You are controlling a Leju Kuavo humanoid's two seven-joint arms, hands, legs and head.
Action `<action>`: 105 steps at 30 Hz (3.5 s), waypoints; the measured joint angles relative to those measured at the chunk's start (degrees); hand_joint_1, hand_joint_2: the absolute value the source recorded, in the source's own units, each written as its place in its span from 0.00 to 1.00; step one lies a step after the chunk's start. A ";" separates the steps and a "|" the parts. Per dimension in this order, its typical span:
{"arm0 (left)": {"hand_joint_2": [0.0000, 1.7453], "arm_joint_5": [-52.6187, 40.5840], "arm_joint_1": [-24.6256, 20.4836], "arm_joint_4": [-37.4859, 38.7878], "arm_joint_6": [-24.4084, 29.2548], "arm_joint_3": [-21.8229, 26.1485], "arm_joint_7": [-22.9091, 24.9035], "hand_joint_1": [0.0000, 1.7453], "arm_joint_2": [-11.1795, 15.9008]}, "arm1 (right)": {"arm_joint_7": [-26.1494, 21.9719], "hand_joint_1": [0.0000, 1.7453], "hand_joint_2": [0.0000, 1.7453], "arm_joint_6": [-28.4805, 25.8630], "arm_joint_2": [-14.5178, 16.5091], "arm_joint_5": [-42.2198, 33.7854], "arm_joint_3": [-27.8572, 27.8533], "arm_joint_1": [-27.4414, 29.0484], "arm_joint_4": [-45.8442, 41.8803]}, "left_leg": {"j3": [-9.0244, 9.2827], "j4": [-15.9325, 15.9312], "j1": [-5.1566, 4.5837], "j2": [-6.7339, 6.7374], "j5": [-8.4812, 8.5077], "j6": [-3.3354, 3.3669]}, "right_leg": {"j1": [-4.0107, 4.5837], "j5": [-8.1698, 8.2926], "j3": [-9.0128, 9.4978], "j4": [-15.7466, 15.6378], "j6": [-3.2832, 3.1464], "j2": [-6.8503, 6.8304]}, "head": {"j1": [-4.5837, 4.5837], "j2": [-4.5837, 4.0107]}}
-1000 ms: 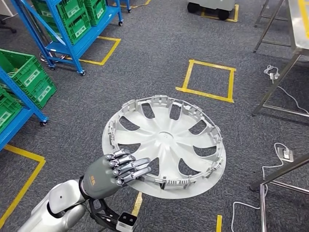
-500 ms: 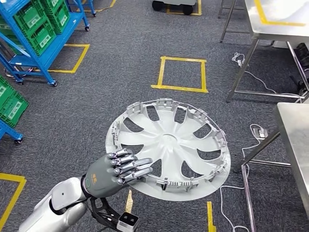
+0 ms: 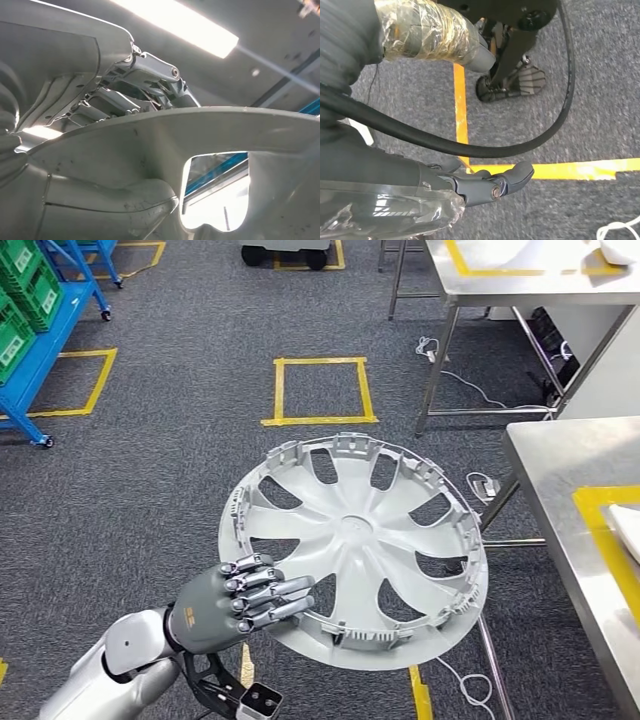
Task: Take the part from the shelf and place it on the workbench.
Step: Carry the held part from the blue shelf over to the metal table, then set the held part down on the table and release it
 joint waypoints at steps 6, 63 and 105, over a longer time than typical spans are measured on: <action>1.00 0.00 0.82 -0.05 0.11 1.72 -1.88 1.00 -1.80 | -0.02 0.00 1.00 -0.04 0.01 0.21 -0.01 -0.10 0.03 | 0.18 -0.74 -0.18 4.64 0.48 0.93 | 0.10 -6.98 -7.12 14.03 1.23 -6.85 | 0.39 0.00; 1.00 -1.89 3.61 -6.58 0.53 12.82 -5.28 1.00 -14.73 | 0.83 0.00 1.00 -0.49 0.16 2.12 -0.08 -0.19 0.04 | -0.63 -0.06 0.25 1.20 0.54 0.44 | -0.04 -1.74 0.49 0.53 0.91 -1.72 | 0.62 0.00; 1.00 -1.90 3.48 -6.63 0.55 13.01 -5.29 1.00 -15.17 | 0.82 0.00 1.00 -0.54 0.21 2.15 -0.09 -0.53 0.04 | 0.14 -0.46 -0.12 6.34 0.12 -0.06 | -0.11 -1.49 1.96 -0.49 1.39 -8.70 | 1.04 0.00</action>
